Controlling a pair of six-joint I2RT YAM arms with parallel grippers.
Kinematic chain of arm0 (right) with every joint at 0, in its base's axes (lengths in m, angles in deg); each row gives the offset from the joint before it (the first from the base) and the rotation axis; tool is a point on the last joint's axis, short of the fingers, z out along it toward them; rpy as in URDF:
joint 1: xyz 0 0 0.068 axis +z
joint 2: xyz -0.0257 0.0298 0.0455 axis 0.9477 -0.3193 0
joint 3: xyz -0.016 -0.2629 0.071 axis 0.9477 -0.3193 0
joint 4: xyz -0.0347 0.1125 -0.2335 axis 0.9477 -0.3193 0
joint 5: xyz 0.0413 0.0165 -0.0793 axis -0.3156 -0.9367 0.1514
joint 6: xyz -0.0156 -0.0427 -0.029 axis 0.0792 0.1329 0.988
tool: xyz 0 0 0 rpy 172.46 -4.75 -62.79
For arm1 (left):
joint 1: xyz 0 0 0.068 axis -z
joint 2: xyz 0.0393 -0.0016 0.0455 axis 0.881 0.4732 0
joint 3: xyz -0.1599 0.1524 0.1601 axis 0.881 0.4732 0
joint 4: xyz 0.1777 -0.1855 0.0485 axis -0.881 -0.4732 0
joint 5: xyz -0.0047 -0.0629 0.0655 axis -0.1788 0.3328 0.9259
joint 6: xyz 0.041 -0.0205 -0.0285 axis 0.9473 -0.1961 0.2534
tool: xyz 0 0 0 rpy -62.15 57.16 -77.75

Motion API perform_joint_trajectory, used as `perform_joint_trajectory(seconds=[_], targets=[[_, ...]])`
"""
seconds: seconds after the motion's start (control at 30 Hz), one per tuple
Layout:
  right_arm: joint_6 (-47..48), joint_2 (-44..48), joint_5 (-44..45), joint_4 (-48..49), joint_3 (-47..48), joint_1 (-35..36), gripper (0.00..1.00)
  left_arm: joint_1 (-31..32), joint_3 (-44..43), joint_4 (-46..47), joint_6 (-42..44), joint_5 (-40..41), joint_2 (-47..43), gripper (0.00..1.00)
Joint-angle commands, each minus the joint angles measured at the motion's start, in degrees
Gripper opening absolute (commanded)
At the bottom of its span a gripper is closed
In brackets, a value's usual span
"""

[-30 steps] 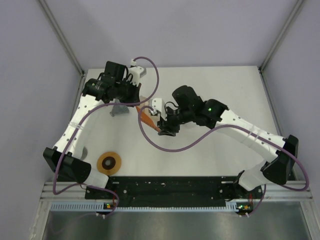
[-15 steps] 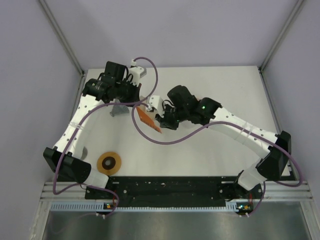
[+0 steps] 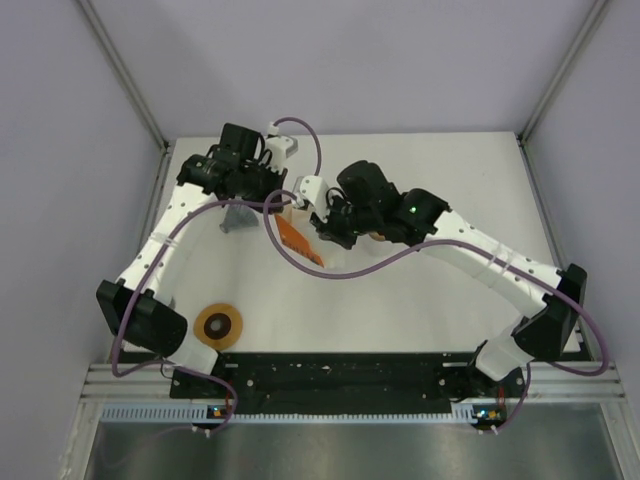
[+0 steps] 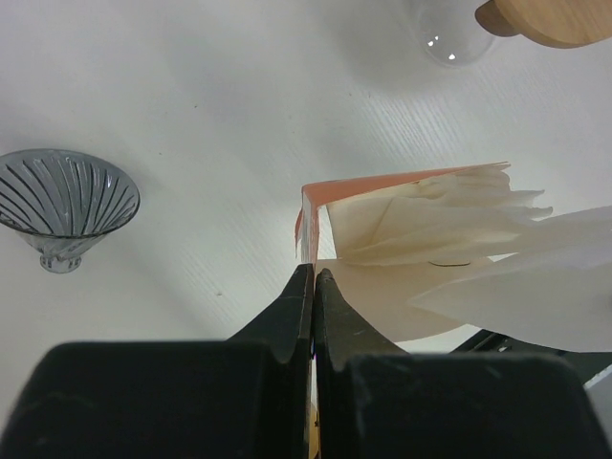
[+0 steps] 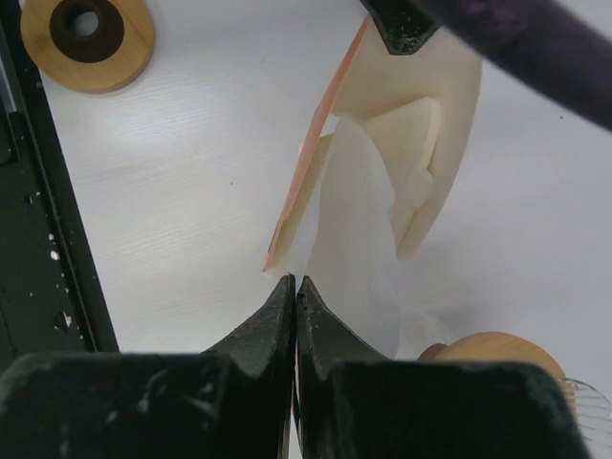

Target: Place the coffee filter in the dripper

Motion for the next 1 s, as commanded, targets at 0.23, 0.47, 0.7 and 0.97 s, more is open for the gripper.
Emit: perform_joint_trajectory(seconds=[0.23, 0.47, 0.7, 0.97], targets=[[-1.75, 7.71, 7.08, 2.42, 1.62, 0.58, 0.00, -0.27, -0.71, 7.21, -2.19, 8.40, 6.29, 0.00], [-3.33, 14.39, 14.62, 5.67, -2.86, -1.44, 0.00, -1.42, -3.87, 13.80, -4.65, 10.33, 11.56, 0.00], [-5.97, 20.01, 20.45, 13.66, -9.89, -9.78, 0.00, -3.08, -7.39, 20.13, -5.97, 11.83, 18.24, 0.00], [-3.60, 19.24, 21.51, 22.90, -17.10, -14.19, 0.00, -6.60, -9.76, 23.38, -7.03, 10.61, 23.78, 0.00]])
